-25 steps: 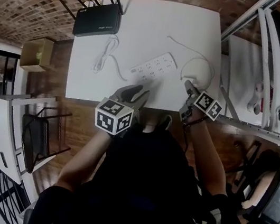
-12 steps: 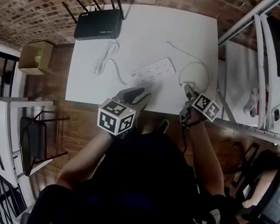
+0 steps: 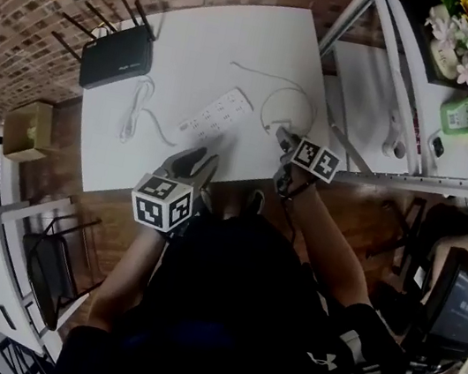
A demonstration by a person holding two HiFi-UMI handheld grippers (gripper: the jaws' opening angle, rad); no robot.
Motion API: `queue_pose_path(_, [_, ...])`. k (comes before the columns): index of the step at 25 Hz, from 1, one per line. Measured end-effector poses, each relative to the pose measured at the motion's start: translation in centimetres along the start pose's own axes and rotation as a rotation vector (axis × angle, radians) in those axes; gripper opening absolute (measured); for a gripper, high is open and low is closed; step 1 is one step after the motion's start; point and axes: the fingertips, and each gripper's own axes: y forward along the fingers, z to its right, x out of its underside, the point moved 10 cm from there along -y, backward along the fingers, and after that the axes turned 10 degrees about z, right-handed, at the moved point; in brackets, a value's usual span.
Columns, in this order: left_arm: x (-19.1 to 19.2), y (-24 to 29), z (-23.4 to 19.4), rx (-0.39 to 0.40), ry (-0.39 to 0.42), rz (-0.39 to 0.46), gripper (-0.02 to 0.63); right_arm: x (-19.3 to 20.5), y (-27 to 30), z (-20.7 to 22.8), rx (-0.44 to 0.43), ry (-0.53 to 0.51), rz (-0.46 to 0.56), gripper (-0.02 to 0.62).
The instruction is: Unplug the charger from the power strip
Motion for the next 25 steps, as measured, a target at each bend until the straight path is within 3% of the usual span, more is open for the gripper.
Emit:
queue_pose_path(14, [-0.4, 1.3, 2.2, 0.044, 0.038, -0.027, 0.129, -1.0, -3.7, -0.9, 0.015, -0.005, 0.056, 0.230])
queue_pose_path(18, [-0.5, 1.2, 3.2, 0.025, 0.040, -0.010, 0.126, -2.5, -5.7, -2.9, -0.065, -0.040, 0.098, 0.208])
queue_pose_path(25, [-2.0, 0.2, 3.3, 0.040, 0.031, 0.073, 0.115, -4.4, -9.8, -8.7, -0.225, -0.169, 0.188, 0.086])
